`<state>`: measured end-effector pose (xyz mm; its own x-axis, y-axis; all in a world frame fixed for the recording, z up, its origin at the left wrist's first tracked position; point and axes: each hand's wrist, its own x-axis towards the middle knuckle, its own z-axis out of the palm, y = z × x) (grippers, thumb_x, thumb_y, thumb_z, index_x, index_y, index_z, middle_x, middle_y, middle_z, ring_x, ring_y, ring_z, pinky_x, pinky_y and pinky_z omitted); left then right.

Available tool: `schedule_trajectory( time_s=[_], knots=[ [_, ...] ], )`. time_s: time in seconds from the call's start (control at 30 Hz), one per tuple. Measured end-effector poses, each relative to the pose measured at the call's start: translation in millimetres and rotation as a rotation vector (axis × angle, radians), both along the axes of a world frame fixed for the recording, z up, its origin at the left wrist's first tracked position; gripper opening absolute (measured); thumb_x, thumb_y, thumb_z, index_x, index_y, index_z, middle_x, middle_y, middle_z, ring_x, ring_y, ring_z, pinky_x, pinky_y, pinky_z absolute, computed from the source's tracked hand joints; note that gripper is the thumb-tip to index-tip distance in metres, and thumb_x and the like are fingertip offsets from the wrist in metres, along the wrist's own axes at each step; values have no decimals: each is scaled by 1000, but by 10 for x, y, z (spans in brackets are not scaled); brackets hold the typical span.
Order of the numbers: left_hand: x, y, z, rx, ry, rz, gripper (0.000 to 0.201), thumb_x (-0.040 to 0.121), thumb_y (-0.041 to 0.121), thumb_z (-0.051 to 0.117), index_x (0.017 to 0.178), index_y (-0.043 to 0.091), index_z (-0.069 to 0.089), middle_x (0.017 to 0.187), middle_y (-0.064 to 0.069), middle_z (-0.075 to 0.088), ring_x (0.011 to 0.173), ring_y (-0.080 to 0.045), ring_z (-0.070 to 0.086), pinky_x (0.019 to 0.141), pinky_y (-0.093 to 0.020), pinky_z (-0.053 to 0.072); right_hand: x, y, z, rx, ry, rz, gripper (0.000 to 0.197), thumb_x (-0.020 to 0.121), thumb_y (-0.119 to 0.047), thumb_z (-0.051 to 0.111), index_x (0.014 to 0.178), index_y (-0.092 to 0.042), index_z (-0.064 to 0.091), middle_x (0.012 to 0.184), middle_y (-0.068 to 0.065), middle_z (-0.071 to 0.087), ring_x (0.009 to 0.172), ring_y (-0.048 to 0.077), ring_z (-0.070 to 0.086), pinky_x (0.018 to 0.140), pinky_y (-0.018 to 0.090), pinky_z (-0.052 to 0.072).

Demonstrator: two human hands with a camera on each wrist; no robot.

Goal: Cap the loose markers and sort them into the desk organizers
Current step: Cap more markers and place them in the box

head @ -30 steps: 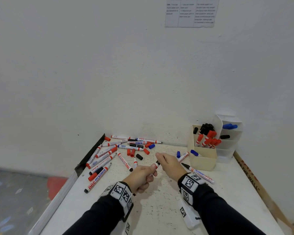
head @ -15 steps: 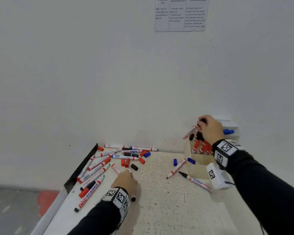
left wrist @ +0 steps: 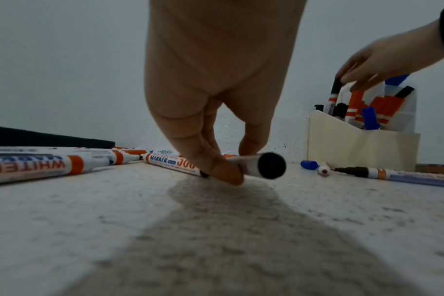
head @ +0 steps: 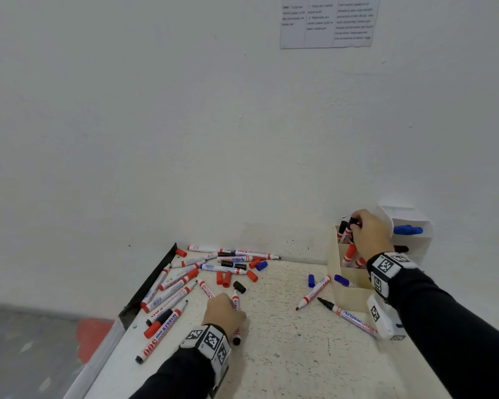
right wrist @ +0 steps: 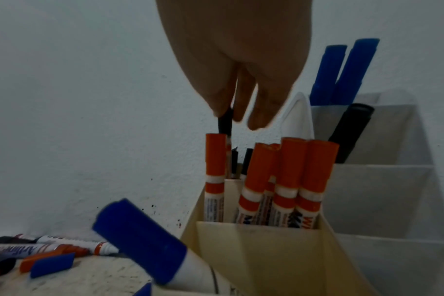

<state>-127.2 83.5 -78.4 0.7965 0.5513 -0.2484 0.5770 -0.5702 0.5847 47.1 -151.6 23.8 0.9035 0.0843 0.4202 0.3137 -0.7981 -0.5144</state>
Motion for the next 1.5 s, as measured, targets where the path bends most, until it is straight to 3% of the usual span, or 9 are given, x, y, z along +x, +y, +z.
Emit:
schedule_trajectory(
  time_s=[0.2, 0.43, 0.53, 0.63, 0.8, 1.0, 1.23, 1.37, 1.5],
  knots=[
    [-58, 81, -71, -203, -99, 67, 29, 87, 26, 61, 112, 12, 64, 97, -1, 62, 75, -7, 57, 64, -15, 49, -24, 62, -103, -353, 230, -19, 36, 95, -36, 35, 126, -20, 44, 117, 10, 57, 109, 31, 51, 97, 49, 43],
    [-125, 142, -57, -392, -235, 211, 23, 88, 21, 58, 110, 14, 60, 96, -3, 61, 68, -9, 56, 55, -19, 46, -136, 203, -65, -475, 432, -16, 58, 95, -48, 28, 144, -17, 21, 154, 2, 18, 134, 35, 22, 108, 45, 23],
    [-143, 194, -30, -440, -280, 252, 25, 87, 15, 60, 111, 14, 58, 98, -6, 63, 70, -11, 59, 64, -25, 55, -241, 390, -59, -418, 237, 28, 48, 93, -35, 39, 138, -17, 35, 152, 5, 22, 131, 32, 27, 104, 44, 29],
    [-193, 237, -28, -398, -317, 216, 23, 86, 15, 62, 108, 18, 56, 103, -4, 63, 74, -9, 60, 68, -22, 53, -374, 693, -150, -314, 109, 227, 31, 91, -22, 45, 120, -16, 55, 136, 4, 45, 123, 24, 39, 102, 39, 35],
    [-313, 307, -59, -382, -349, 192, 24, 87, 15, 60, 111, 19, 58, 99, 2, 66, 80, -9, 63, 66, -20, 51, -709, 1211, -400, -323, 508, 628, 44, 95, -23, 45, 137, -14, 41, 142, 5, 42, 129, 22, 40, 105, 27, 30],
    [-405, 439, -76, -403, -381, 207, 29, 85, 17, 65, 113, 18, 57, 108, -3, 65, 91, -14, 64, 85, -32, 55, -836, 1543, -910, -423, 620, 580, 59, 93, -32, 42, 146, -20, 20, 149, 7, 33, 130, 26, 40, 108, 36, 34],
    [-434, 501, -132, -395, -405, 218, 27, 86, 17, 63, 112, 19, 57, 96, 3, 67, 89, -10, 63, 86, -29, 52, -853, 1668, -1066, -458, 453, 508, 22, 89, -21, 54, 109, -12, 58, 120, 8, 58, 103, 20, 56, 87, 25, 44],
    [-439, 494, -129, -334, -408, 201, 25, 87, 17, 60, 112, 19, 59, 98, 2, 65, 91, -11, 61, 84, -27, 51, -941, 1648, -1051, -216, 376, 507, 18, 89, -11, 52, 107, -14, 53, 99, 4, 58, 83, 15, 54, 74, 22, 41],
    [-452, 456, -120, -187, -408, 129, 25, 90, 16, 57, 115, 17, 60, 105, 2, 63, 94, -9, 56, 87, -22, 45, -948, 1604, -925, 180, 238, 520, 17, 88, -2, 53, 103, -10, 57, 108, 9, 57, 97, 19, 54, 86, 23, 42]
  ],
)
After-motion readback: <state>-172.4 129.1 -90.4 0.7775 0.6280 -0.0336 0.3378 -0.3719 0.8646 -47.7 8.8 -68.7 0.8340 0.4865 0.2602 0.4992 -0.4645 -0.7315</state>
